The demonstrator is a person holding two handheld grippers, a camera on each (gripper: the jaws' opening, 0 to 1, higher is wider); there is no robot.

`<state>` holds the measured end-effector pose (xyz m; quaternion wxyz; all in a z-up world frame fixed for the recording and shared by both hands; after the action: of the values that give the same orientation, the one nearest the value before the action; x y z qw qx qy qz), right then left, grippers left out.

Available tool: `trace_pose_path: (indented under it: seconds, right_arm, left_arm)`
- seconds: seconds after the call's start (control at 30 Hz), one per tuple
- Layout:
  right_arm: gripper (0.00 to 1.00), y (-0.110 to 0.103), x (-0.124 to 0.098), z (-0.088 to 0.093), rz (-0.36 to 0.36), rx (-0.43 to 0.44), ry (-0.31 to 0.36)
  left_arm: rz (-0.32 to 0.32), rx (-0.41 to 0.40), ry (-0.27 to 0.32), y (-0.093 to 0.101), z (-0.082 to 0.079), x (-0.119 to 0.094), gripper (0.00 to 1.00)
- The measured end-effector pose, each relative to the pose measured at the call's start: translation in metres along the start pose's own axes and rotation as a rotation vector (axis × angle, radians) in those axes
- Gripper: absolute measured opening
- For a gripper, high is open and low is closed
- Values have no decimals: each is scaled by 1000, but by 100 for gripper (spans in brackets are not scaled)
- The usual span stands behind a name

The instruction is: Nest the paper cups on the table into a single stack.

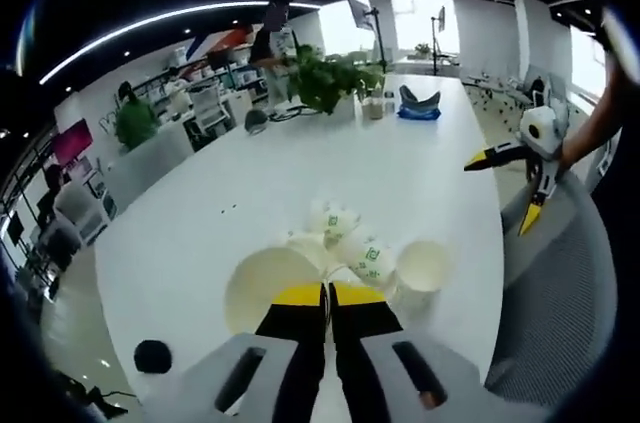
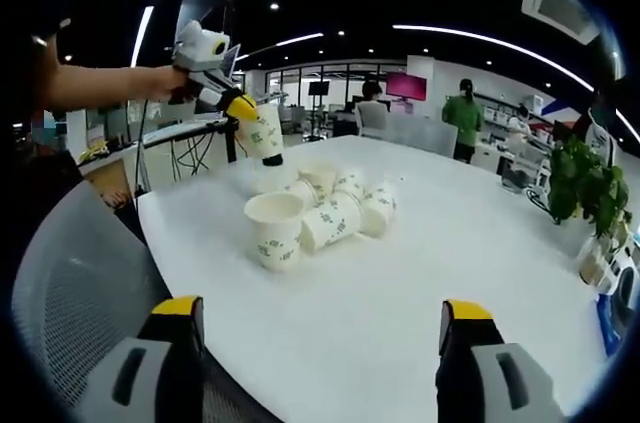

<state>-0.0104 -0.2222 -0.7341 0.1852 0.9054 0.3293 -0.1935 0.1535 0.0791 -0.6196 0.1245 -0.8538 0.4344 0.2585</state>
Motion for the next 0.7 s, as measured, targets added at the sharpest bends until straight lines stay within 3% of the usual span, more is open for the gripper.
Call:
trace_pose_path:
  seconds: [0.13,0.2,0.33,0.4,0.7]
  right_arm:
    - [100,0,0,0,3,1,-1]
    - [100,0,-1,-1,6,-2,0]
    - [100,1,-1,-1,13,-12,4]
    - [100,1,-1,-1,11,-13,6]
    - [99,0,-1,-1,11,-16,-1]
  left_arm:
    - [34,15,17,15,-16,-2,0]
    - [50,30,22,14,-18,-2,0]
    - [97,63,24,37,-32,-2,0]
    - [123,72,16,33,-31,-1,0]
    - [213,138,-50,67,-21,18,0]
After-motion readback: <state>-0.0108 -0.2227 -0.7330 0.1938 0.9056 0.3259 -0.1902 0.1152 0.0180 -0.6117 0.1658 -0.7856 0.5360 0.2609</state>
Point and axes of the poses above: the point that each gripper's makers call its tool centre point, and the gripper's own axes: x roughly forward along the fingers, y roughly to its right, z roughly out of its underside, the point moved 8 cm from there along -x, roughly backward along the fingers, and after that the axes turned 11 degrees about -x, right-handed, at the moved point
